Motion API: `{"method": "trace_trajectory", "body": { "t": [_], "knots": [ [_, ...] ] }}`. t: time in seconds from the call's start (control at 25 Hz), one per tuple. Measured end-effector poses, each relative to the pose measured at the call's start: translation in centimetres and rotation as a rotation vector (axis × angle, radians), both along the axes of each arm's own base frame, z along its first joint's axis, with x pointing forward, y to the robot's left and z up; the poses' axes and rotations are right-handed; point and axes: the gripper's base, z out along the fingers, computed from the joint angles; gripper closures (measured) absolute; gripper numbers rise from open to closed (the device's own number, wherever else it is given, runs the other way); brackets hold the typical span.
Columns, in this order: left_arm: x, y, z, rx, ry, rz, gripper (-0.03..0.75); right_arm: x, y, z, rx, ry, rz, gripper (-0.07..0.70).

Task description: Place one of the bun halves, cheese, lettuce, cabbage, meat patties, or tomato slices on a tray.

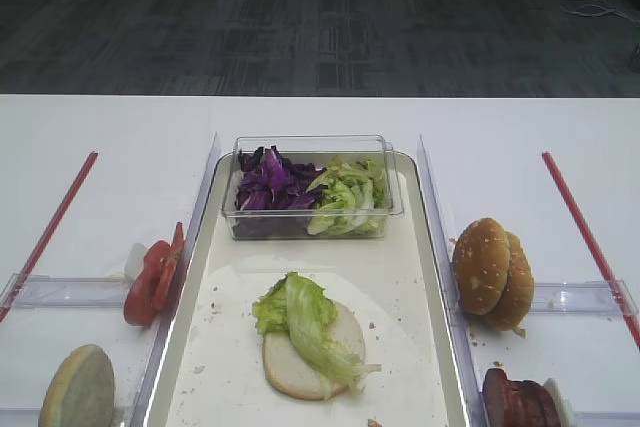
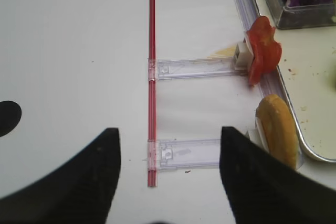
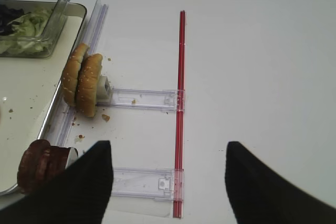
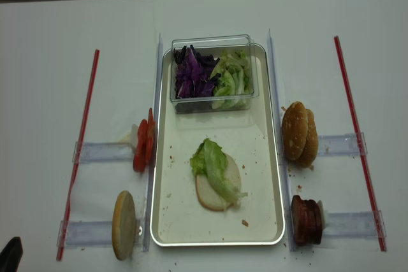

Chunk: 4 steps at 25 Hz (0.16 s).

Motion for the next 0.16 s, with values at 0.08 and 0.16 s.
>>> {"method": "trace_trajectory", "body": {
  "t": [0.08,0.16],
  "knots": [
    [0.00,0.00,0.00,0.000,0.000,0.000,0.294,0.00,0.00,0.00,0.000,0.000,0.000,0.163],
    [0.00,0.00,0.00,0.000,0.000,0.000,0.294,0.00,0.00,0.00,0.000,0.000,0.000,0.163]
  ]
}}
